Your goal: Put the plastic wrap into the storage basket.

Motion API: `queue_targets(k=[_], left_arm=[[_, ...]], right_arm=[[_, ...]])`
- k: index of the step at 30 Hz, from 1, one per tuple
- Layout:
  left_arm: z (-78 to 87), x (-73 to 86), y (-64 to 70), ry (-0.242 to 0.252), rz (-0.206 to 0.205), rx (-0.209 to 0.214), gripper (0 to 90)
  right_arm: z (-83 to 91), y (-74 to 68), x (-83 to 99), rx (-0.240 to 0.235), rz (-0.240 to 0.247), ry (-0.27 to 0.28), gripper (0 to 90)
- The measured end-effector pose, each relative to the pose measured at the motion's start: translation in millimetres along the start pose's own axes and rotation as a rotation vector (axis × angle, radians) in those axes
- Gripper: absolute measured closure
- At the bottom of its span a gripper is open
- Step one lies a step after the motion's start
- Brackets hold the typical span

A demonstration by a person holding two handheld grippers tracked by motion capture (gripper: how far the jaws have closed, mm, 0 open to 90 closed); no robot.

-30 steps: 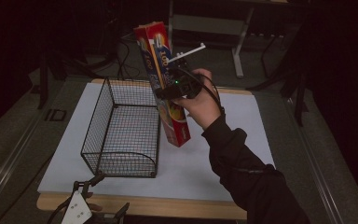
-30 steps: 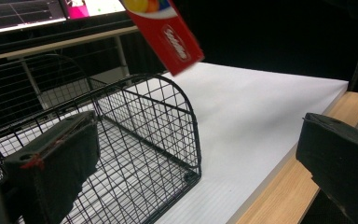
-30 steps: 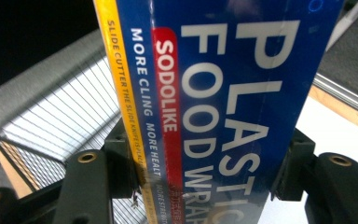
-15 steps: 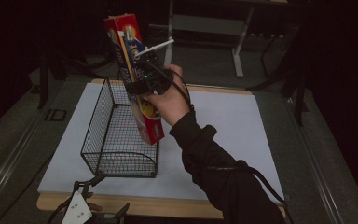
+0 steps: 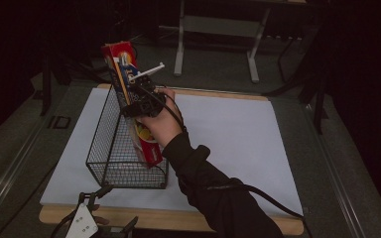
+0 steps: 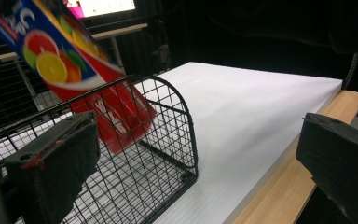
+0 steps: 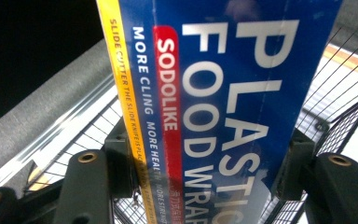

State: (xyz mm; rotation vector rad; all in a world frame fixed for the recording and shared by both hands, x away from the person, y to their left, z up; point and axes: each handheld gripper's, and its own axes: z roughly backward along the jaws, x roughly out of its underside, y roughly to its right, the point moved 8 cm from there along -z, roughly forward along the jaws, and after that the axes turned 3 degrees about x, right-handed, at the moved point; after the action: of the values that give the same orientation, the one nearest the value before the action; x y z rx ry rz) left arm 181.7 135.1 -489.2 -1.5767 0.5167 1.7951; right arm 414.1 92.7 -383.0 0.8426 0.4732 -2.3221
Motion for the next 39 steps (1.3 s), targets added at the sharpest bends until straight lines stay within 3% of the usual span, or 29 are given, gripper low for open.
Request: queue_targets(k=[5, 7, 12, 14, 25, 28, 33, 39], left_arm=[[-0.2, -0.2, 0.5, 0.002, 0.0, 0.002, 0.1], [-0.3, -0.1, 0.7, -0.001, -0.001, 0.005, 0.1], [-0.4, -0.1, 1.1, -0.001, -0.002, 0.008, 0.1], [-0.4, 0.0, 1.2, -0.001, -0.003, 0.009, 0.1], [0.0, -0.5, 2.1, 0.001, -0.005, 0.016, 0.1], [0.6, -0.7, 2.2, 0.001, -0.008, 0.017, 0.1], [1.3, -1.0, 2.4, 0.006, -0.007, 0.022, 0.1], [2.2, -1.2, 3.0, 0.008, -0.009, 0.027, 0.1]], right_arm=[[-18.6, 0.9, 12.6, 0.024, 0.0, -0.046, 39.6], [-32.5, 3.5, 22.5, 0.017, -0.02, -0.093, 39.6], [-50.4, 12.0, 34.7, 0.055, -0.019, -0.148, 39.6], [-55.0, 14.4, 36.8, 0.038, -0.05, -0.158, 39.6], [-79.8, 17.4, 35.0, 0.096, -0.045, -0.112, 39.2], [-90.2, 18.4, 35.0, 0.118, -0.043, -0.114, 39.2], [-107.7, 23.4, 39.9, 0.122, -0.078, -0.13, 39.2], [-117.5, 24.4, 39.9, 0.132, -0.078, -0.143, 39.2]])
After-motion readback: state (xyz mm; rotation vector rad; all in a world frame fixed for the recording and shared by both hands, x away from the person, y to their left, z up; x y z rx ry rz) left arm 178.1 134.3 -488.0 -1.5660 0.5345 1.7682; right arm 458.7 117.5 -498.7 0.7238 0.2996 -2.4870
